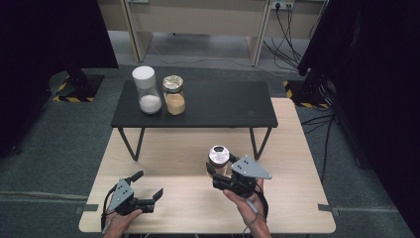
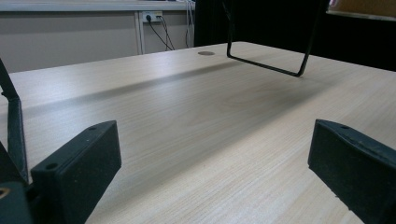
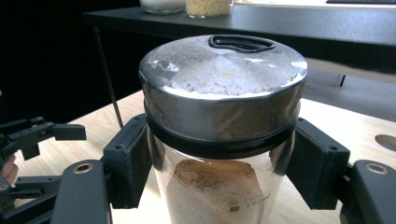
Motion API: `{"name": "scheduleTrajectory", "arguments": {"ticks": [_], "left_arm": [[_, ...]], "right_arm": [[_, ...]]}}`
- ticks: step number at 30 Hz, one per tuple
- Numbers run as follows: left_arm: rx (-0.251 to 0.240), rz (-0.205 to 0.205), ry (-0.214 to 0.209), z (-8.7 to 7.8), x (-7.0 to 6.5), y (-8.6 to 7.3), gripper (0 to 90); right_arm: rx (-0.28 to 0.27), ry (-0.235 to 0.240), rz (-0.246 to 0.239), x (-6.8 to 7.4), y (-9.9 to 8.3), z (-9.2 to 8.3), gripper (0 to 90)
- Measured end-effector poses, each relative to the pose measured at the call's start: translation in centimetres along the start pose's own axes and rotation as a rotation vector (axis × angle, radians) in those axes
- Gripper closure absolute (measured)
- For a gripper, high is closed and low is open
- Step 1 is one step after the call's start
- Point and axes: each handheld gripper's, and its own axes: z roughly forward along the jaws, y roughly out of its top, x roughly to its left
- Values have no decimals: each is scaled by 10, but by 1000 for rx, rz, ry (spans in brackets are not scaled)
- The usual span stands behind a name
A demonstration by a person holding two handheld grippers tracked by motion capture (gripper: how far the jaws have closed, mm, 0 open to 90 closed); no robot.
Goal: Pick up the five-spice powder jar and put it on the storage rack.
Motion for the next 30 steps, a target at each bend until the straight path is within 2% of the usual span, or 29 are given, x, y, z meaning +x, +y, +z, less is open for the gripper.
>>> {"name": "scheduleTrajectory", "arguments": {"ticks": [13, 15, 30], "left_arm": [[1, 1, 1, 0, 0, 0, 21], [1, 1, 1, 0, 0, 0, 21], [1, 0, 0, 0, 0, 0, 21]], "right_arm": [[0, 33, -19, 1, 19, 0, 307], [-1, 40, -11, 0, 22, 0, 307], [6, 83, -14, -4, 60, 5, 308]]}}
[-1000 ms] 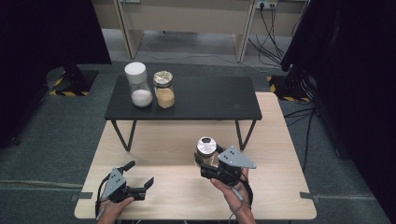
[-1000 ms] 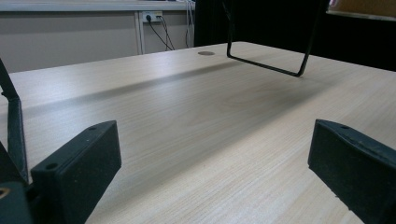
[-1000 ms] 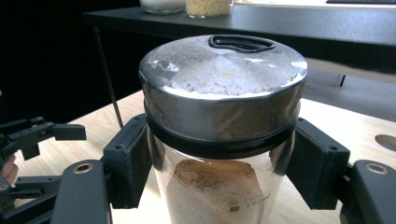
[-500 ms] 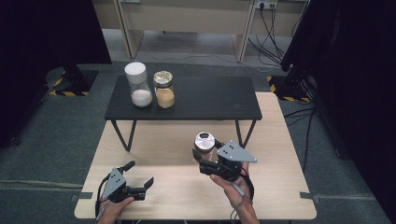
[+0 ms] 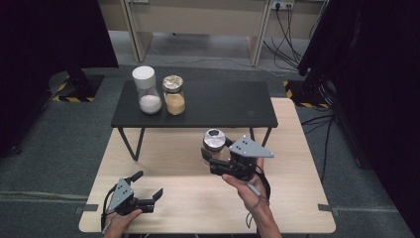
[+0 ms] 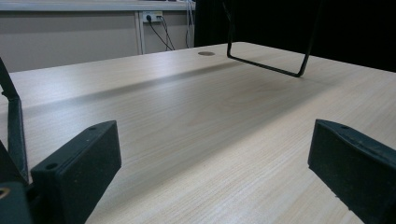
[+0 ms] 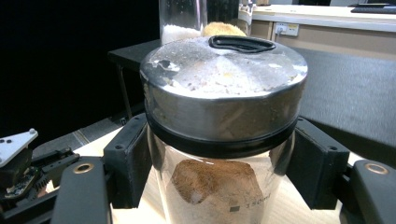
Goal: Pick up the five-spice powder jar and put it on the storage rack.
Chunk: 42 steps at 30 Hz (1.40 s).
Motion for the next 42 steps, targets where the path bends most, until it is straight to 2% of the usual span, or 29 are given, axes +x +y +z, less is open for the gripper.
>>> {"name": "scheduleTrajectory", "arguments": {"ticks": [10, 14, 19, 29, 42], "left_arm": [[-1, 0, 0, 0, 0, 0, 21], [-2, 1, -1, 0, 0, 0, 21], [-2, -1, -1, 0, 0, 0, 21], [0, -1, -2, 0, 0, 0, 21], [-1, -2, -2, 0, 0, 0, 21]], "right_arm": [[16, 18, -7, -1, 27, 8, 308], [23, 29, 7, -3, 38, 15, 308], [30, 20, 7, -6, 50, 23, 308], [43, -22, -5, -13, 72, 38, 308], [49, -86, 5, -26, 86, 60, 309]]}}
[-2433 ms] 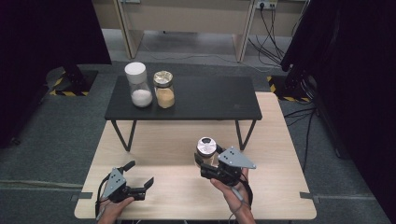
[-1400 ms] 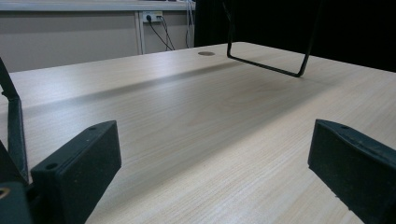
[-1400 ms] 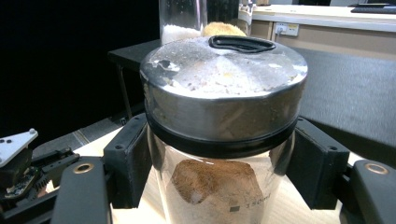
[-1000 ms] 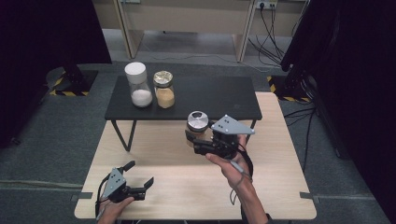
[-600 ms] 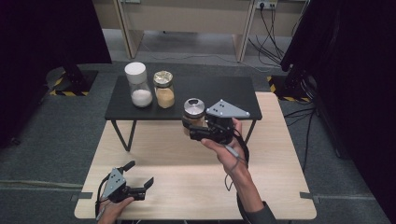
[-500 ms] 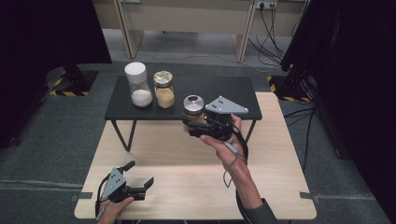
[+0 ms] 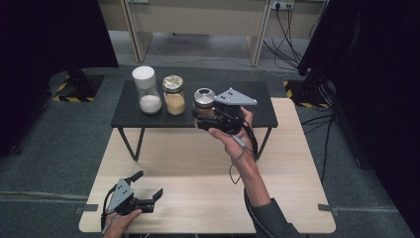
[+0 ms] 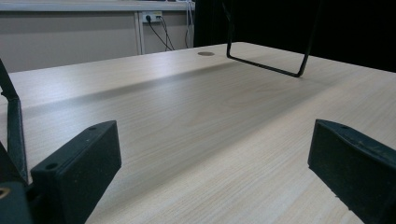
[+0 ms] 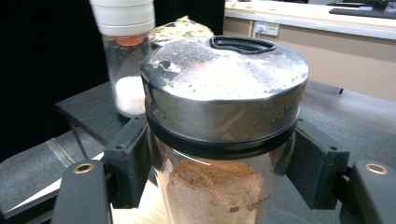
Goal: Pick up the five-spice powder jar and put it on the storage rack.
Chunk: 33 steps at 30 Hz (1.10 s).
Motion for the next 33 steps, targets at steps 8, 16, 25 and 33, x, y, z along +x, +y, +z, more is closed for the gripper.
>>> {"name": "scheduleTrajectory", "arguments": {"ticks": [8, 16, 25, 33], "left_arm": [[-1, -1, 0, 0, 0, 0, 21], [-1, 0, 0, 0, 0, 0, 21], [-1, 1, -1, 0, 0, 0, 21], [-1, 1, -1, 0, 0, 0, 21]], "right_arm": [[6, -37, 11, -7, 4, 15, 309], [7, -75, 17, -13, 8, 30, 309], [0, -101, 23, -18, 7, 44, 309], [-10, -103, 34, -20, 6, 54, 309]]}}
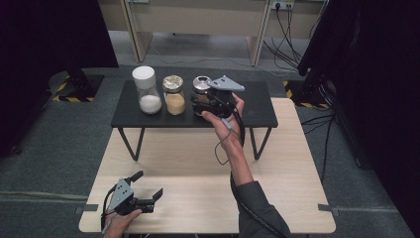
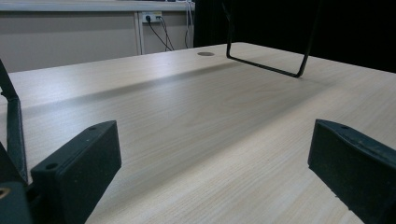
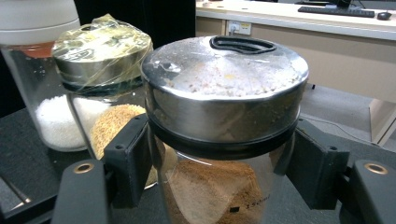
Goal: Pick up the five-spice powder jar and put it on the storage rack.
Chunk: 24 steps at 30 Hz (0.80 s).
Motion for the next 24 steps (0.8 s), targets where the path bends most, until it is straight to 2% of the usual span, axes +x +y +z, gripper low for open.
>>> {"name": "scheduleTrajectory", "arguments": {"ticks": [6, 10, 21, 24], "left_arm": [[-1, 0, -1, 0, 0, 0, 21], [-1, -1, -1, 0, 0, 0, 21], [0, 2, -1, 0, 0, 0, 21], [0, 2, 0, 0, 0, 0, 21]], "right_arm": [[5, -15, -9, 1, -2, 8, 309], [1, -20, 2, -1, -3, 12, 309], [-15, 5, -12, -2, -7, 16, 307], [-9, -1, -15, -3, -8, 16, 258]]}}
